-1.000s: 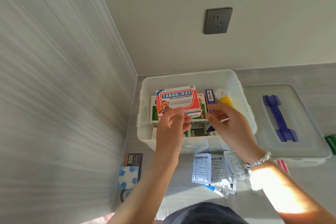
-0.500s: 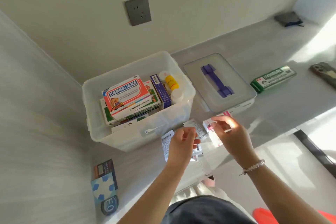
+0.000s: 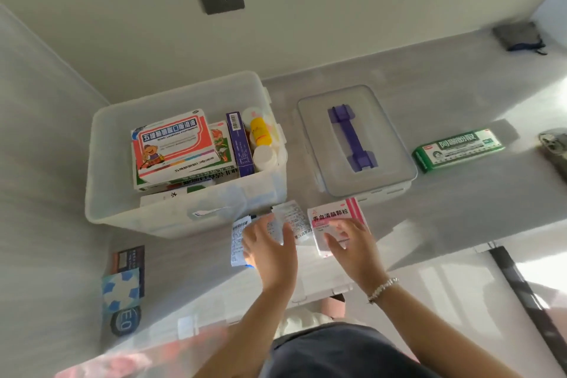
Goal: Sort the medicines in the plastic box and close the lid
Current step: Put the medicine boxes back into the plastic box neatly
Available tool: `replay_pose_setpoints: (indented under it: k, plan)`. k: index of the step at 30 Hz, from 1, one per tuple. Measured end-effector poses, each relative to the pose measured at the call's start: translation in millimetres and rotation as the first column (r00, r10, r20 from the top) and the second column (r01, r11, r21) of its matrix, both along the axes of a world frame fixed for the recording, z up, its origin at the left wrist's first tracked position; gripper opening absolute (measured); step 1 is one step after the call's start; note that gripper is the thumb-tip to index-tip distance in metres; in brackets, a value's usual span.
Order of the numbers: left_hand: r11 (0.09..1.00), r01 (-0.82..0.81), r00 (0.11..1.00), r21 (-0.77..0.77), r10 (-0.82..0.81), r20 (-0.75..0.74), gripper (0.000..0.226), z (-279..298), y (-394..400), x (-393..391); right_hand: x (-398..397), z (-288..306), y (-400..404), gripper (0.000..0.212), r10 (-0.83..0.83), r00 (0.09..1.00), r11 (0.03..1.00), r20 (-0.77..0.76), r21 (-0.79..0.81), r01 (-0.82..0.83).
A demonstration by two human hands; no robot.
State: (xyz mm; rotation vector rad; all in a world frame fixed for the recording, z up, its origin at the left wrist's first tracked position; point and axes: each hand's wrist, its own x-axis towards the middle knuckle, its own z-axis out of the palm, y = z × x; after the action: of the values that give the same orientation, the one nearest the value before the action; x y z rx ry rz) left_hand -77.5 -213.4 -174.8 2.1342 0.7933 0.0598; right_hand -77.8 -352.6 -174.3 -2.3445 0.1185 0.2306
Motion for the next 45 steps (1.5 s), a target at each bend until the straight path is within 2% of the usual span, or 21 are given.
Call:
replay_pose_setpoints:
  k: [3,5,6,9,12,14,16,18,20,22,24,29,32,34,36,38,43,45]
  plan:
    - [0.984,-0.127,0.99,0.127,0.134,-0.053,0.054,-7,11,-1,10,-3,10,0.036,0.148,0.988,0.987,-0.035,0.066,-0.145]
    - [0.983,-0.163,0.977,0.087,0.173,-0.127,0.067,-12,19,-2,17,-6,16,0.036,0.157,0.988,0.983,0.005,0.094,-0.157]
    - [0.984,-0.176,0.969,0.043,0.18,-0.166,0.072,-14,22,-1,22,-7,17,0.036,0.143,0.989,0.987,0.029,0.064,-0.145]
    - [0.978,-0.196,0.949,-0.072,0.171,-0.267,0.075,-19,29,0,34,-12,13,0.042,0.155,0.987,0.97,0.044,-0.195,-0.144]
    - [0.987,-0.161,0.936,-0.025,0.144,-0.321,0.062,-22,34,-1,39,-17,8,0.054,0.118,0.993,0.946,0.013,-0.306,-0.108]
    - [0.989,-0.142,0.948,0.025,0.144,-0.282,0.053,-21,31,-4,40,-20,6,0.067,0.03,0.999,0.946,-0.02,-0.322,-0.035]
    - [0.993,-0.108,0.979,0.041,0.113,-0.167,0.045,-17,23,-6,40,-22,3,0.081,-0.052,0.998,0.949,-0.032,-0.312,0.039]
    - [0.998,-0.053,0.997,-0.017,0.052,-0.053,0.036,-14,12,-8,40,-24,-4,0.094,-0.113,0.993,0.96,-0.039,-0.261,0.099]
    - [0.988,0.007,1.0,-0.153,-0.008,-0.001,0.024,-10,1,-6,39,-26,-12,0.101,-0.159,0.984,0.969,-0.081,-0.205,0.14]
    - [0.972,0.081,0.995,-0.219,-0.092,-0.037,0.018,-8,-10,-2,39,-29,-21,0.098,-0.188,0.969,0.971,-0.159,-0.181,0.159]
    - [0.963,0.156,0.977,-0.218,-0.183,-0.113,0.02,-9,-20,2,38,-30,-26,0.089,-0.197,0.953,0.975,-0.229,-0.147,0.166]
    - [0.907,0.314,0.901,-0.281,-0.378,-0.214,0.028,-11,-35,10,38,-31,-31,0.08,-0.186,0.939,0.982,-0.288,-0.039,0.183]
    - [0.896,0.333,0.879,-0.293,-0.407,-0.247,0.025,-10,-39,12,39,-31,-34,0.079,-0.193,0.933,0.976,-0.304,0.04,0.215]
    - [0.907,0.295,0.894,-0.302,-0.374,-0.249,0.024,-7,-39,11,39,-27,-36,0.067,-0.198,0.94,0.97,-0.279,0.08,0.228]
    - [0.916,0.261,0.914,-0.306,-0.337,-0.227,0.024,0,-38,10,38,-18,-39,0.061,-0.203,0.952,0.966,-0.23,0.113,0.234]
    - [0.919,0.231,0.94,-0.319,-0.295,-0.169,0.023,10,-37,9,39,-4,-41,0.065,-0.203,0.962,0.965,-0.183,0.131,0.228]
    - [0.906,0.235,0.972,-0.352,-0.224,0.073,0.002,56,-32,9,43,39,-38,0.067,-0.186,0.982,0.972,-0.037,0.139,0.19]
    - [0.9,0.245,0.965,-0.36,-0.191,0.179,0.008,77,-30,8,44,56,-33,0.061,-0.179,0.984,0.969,-0.008,0.174,0.177]
